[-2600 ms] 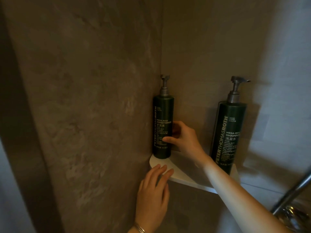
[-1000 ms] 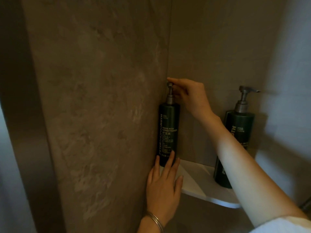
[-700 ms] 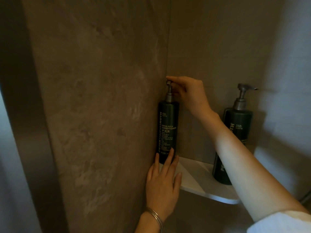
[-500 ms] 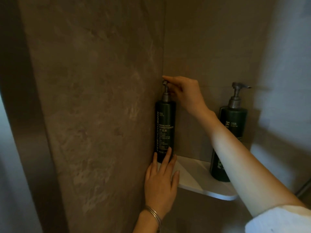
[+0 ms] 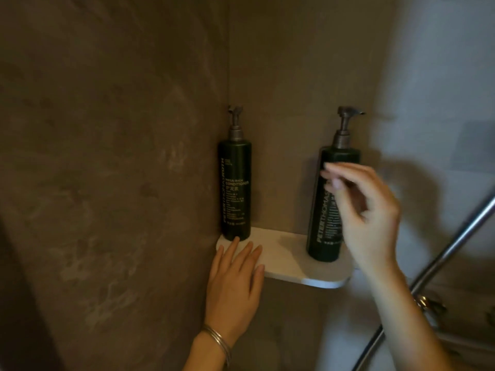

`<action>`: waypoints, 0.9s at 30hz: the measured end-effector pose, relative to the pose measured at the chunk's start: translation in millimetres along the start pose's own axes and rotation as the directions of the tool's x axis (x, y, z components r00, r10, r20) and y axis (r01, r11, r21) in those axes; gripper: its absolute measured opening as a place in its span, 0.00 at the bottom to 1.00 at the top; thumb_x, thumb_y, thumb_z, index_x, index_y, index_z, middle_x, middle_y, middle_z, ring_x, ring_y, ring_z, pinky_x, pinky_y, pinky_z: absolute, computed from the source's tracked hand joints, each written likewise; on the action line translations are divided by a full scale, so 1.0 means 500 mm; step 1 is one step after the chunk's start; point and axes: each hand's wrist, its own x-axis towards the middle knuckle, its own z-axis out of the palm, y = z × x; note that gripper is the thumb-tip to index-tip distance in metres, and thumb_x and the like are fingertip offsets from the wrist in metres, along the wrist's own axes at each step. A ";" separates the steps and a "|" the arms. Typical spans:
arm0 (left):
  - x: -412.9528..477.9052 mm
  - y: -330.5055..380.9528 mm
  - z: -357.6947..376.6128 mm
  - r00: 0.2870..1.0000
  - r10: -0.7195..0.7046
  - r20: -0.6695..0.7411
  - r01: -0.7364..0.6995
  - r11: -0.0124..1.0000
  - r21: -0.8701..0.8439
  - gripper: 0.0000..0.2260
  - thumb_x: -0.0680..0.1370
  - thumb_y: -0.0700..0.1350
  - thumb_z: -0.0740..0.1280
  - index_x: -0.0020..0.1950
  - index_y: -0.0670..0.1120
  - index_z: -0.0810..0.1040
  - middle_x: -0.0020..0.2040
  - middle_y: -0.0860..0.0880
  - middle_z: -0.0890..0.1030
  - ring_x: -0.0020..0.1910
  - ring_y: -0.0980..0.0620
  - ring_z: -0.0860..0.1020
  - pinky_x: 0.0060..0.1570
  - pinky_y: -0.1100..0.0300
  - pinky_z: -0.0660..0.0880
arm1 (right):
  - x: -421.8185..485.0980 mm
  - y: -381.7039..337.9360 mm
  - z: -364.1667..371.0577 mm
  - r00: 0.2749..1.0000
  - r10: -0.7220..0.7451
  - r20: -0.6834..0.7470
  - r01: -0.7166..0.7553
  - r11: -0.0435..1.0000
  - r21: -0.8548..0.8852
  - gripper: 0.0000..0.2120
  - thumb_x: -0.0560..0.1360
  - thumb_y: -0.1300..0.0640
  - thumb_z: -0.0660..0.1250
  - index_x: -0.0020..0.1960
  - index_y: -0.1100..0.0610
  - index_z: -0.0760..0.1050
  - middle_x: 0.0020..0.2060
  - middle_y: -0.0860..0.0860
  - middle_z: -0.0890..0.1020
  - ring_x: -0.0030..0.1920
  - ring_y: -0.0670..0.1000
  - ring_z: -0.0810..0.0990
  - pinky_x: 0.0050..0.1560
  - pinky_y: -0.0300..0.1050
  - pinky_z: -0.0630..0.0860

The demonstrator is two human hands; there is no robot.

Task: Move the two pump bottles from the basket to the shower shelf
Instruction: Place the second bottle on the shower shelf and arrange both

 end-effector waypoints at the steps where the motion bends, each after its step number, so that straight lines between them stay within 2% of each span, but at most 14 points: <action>1: -0.002 0.008 0.002 1.000 0.010 0.012 -0.009 1.000 -0.006 0.25 0.82 0.57 0.43 0.66 0.50 0.75 0.65 0.50 0.75 0.68 0.50 0.67 0.69 0.53 0.52 | -0.020 0.016 -0.018 0.999 0.041 -0.019 -0.041 0.999 -0.011 0.10 0.75 0.63 0.63 0.56 0.62 0.75 0.52 0.54 0.79 0.54 0.47 0.78 0.54 0.40 0.75; 4: -0.004 0.034 0.011 0.998 0.023 0.051 -0.022 1.000 -0.001 0.25 0.82 0.57 0.43 0.64 0.51 0.76 0.64 0.50 0.76 0.66 0.51 0.70 0.68 0.50 0.52 | -0.064 0.068 -0.042 0.966 0.256 0.022 -0.256 0.967 -0.008 0.15 0.74 0.58 0.66 0.60 0.57 0.72 0.54 0.55 0.78 0.55 0.46 0.76 0.54 0.33 0.73; 6: -0.001 0.052 0.017 0.997 0.036 0.072 -0.037 0.999 0.012 0.25 0.81 0.57 0.44 0.64 0.52 0.76 0.63 0.51 0.77 0.65 0.51 0.71 0.67 0.48 0.54 | -0.082 0.090 -0.045 0.904 0.419 0.088 -0.422 0.907 0.016 0.20 0.72 0.62 0.68 0.63 0.56 0.69 0.58 0.53 0.76 0.57 0.43 0.75 0.52 0.27 0.71; 8: 0.002 0.064 0.024 0.995 0.057 0.078 -0.059 0.998 0.021 0.25 0.81 0.57 0.44 0.64 0.52 0.77 0.63 0.51 0.77 0.65 0.50 0.72 0.65 0.47 0.56 | -0.095 0.105 -0.048 0.835 0.526 0.159 -0.540 0.840 0.056 0.25 0.70 0.65 0.69 0.65 0.57 0.67 0.59 0.52 0.74 0.56 0.36 0.74 0.49 0.23 0.70; 9: 0.002 0.066 0.026 0.995 0.061 0.073 -0.063 0.998 0.017 0.25 0.81 0.57 0.44 0.64 0.51 0.76 0.63 0.51 0.77 0.64 0.50 0.72 0.65 0.47 0.57 | -0.101 0.111 -0.048 0.799 0.565 0.207 -0.588 0.805 0.077 0.27 0.70 0.64 0.69 0.67 0.56 0.65 0.60 0.51 0.73 0.56 0.36 0.74 0.48 0.23 0.70; 11: 0.001 0.065 0.030 0.996 0.066 0.057 -0.066 0.998 0.002 0.24 0.81 0.56 0.44 0.64 0.51 0.76 0.63 0.50 0.77 0.65 0.50 0.72 0.66 0.49 0.57 | -0.109 0.117 -0.048 0.728 0.610 0.313 -0.663 0.743 0.094 0.30 0.71 0.63 0.69 0.69 0.53 0.62 0.59 0.49 0.72 0.57 0.43 0.74 0.48 0.25 0.72; 13: -0.002 0.060 0.033 0.996 0.078 0.050 -0.078 0.997 -0.006 0.24 0.82 0.56 0.45 0.65 0.51 0.75 0.64 0.51 0.76 0.65 0.51 0.70 0.67 0.51 0.56 | -0.115 0.123 -0.043 0.704 0.606 0.370 -0.676 0.732 0.088 0.30 0.70 0.64 0.69 0.68 0.49 0.62 0.59 0.46 0.72 0.59 0.43 0.73 0.49 0.26 0.72; 15: -0.002 0.057 0.035 0.995 0.087 0.049 -0.086 0.996 -0.010 0.23 0.82 0.56 0.45 0.66 0.52 0.74 0.65 0.51 0.75 0.66 0.52 0.69 0.67 0.52 0.55 | -0.116 0.127 -0.037 0.711 0.584 0.391 -0.662 0.744 0.092 0.30 0.70 0.65 0.69 0.66 0.46 0.62 0.59 0.44 0.72 0.58 0.37 0.72 0.49 0.27 0.73; 18: -0.004 0.057 0.037 0.995 0.088 0.038 -0.088 0.996 -0.007 0.22 0.82 0.55 0.46 0.66 0.52 0.74 0.65 0.51 0.75 0.66 0.52 0.68 0.67 0.53 0.55 | -0.110 0.131 -0.029 0.725 0.539 0.430 -0.639 0.758 0.128 0.31 0.70 0.67 0.69 0.63 0.43 0.61 0.56 0.39 0.72 0.59 0.38 0.72 0.48 0.26 0.73; 21: -0.006 0.057 0.037 0.996 0.082 0.034 -0.081 0.997 -0.011 0.21 0.82 0.54 0.46 0.66 0.52 0.73 0.65 0.51 0.75 0.66 0.52 0.68 0.67 0.53 0.56 | -0.101 0.135 -0.017 0.723 0.508 0.468 -0.620 0.776 0.116 0.32 0.69 0.66 0.70 0.64 0.44 0.61 0.56 0.38 0.72 0.56 0.34 0.73 0.49 0.26 0.73; 27: -0.008 0.060 0.028 0.999 0.023 0.024 -0.021 0.998 -0.062 0.22 0.82 0.54 0.47 0.66 0.49 0.74 0.64 0.51 0.76 0.65 0.54 0.68 0.67 0.58 0.56 | -0.083 0.138 0.027 0.745 0.457 0.486 -0.532 0.847 0.018 0.31 0.67 0.62 0.74 0.66 0.52 0.65 0.53 0.44 0.76 0.53 0.42 0.76 0.47 0.20 0.68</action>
